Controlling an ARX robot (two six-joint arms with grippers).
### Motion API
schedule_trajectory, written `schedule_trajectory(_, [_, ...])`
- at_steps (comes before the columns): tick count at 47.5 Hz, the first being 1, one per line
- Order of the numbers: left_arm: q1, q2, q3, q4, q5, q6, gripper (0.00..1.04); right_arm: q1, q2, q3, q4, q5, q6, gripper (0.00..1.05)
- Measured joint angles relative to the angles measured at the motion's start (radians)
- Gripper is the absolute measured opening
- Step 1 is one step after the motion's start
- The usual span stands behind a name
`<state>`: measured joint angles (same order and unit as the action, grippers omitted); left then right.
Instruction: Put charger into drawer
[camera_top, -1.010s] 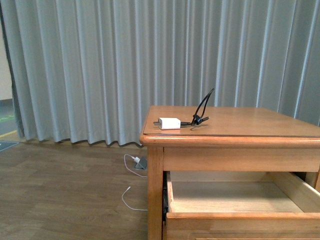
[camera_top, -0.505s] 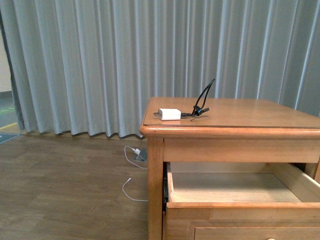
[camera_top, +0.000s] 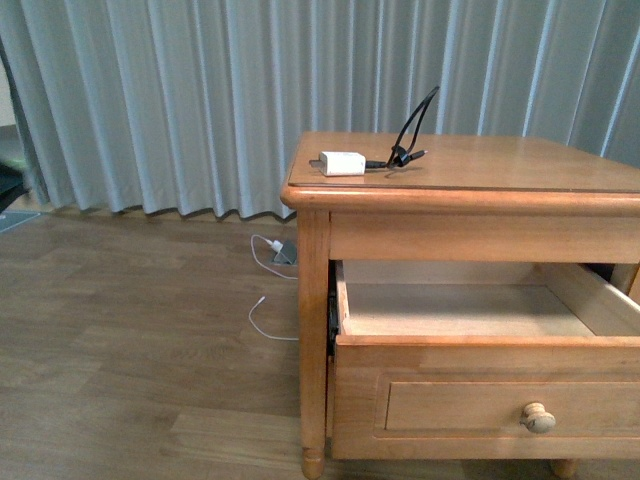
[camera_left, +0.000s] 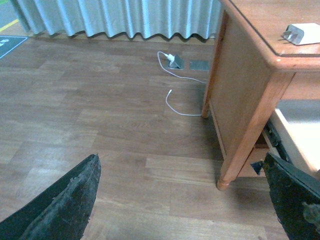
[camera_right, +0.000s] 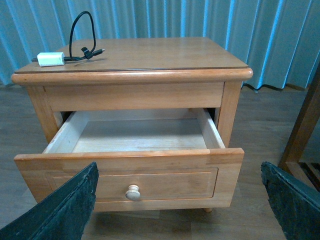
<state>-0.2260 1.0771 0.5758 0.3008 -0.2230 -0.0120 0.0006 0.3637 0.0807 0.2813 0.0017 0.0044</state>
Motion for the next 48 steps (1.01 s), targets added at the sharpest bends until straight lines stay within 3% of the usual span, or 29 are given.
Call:
schedule_trajectory(22, [-0.172,0.734,0.724,0.085,-0.072,0.019,0.99,0.000,0.000,0.000,0.000,0.000,0.000,0.97])
schedule_trajectory(48, [-0.200,1.193,1.272,0.000,-0.053,0.029,0.99,0.000,0.000,0.000,0.000,0.000,0.000,0.97])
